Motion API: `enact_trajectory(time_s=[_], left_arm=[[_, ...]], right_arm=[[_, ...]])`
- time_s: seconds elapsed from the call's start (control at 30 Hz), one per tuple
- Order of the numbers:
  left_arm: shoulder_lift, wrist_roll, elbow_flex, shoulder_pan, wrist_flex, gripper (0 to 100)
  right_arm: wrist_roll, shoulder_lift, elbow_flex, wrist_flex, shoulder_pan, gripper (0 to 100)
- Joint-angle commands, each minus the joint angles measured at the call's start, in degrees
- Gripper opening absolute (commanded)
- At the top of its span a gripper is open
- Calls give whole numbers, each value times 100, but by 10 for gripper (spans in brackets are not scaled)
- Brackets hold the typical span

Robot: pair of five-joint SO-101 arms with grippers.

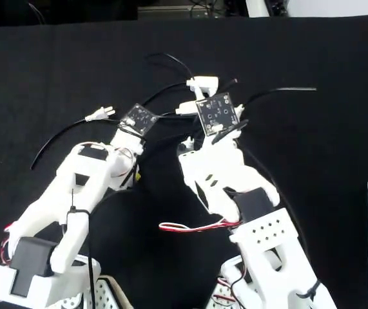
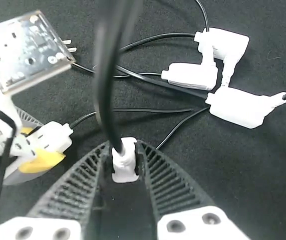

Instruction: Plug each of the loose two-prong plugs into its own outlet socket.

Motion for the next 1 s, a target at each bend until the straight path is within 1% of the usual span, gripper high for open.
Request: enact_trajectory(time_s=[0.0, 0.13, 0.27, 0.33, 0.53, 0.63, 0.73, 0.9, 0.97], left_arm=[[-343, 62, -444, -136, 897, 270], [-1064, 79, -664, -171, 1600, 273], [-1978, 132, -637, -541, 2022, 274], [-2426, 413, -629, -910, 2242, 273], [-3376, 1776, -549, -2360, 2910, 271], [-3771, 2136, -84, -2826, 2804, 271], [-4264, 2330, 479, -3046, 2497, 271], [-5187, 2497, 1393, -3099, 1908, 271], [-5495, 2497, 1692, -3046, 1697, 271]], right_arm=[[44, -145, -136, -149, 79, 12], [44, -145, -136, -149, 79, 12], [62, -136, -136, -141, 26, 12], [255, -136, -127, -149, -114, 12], [360, -75, -84, -158, -633, 12], [360, 215, -101, -158, -1152, 12], [360, 646, -198, -325, -1635, 12], [387, 1358, -286, -897, -2215, 12], [624, 1657, -374, -1064, -2365, 12]])
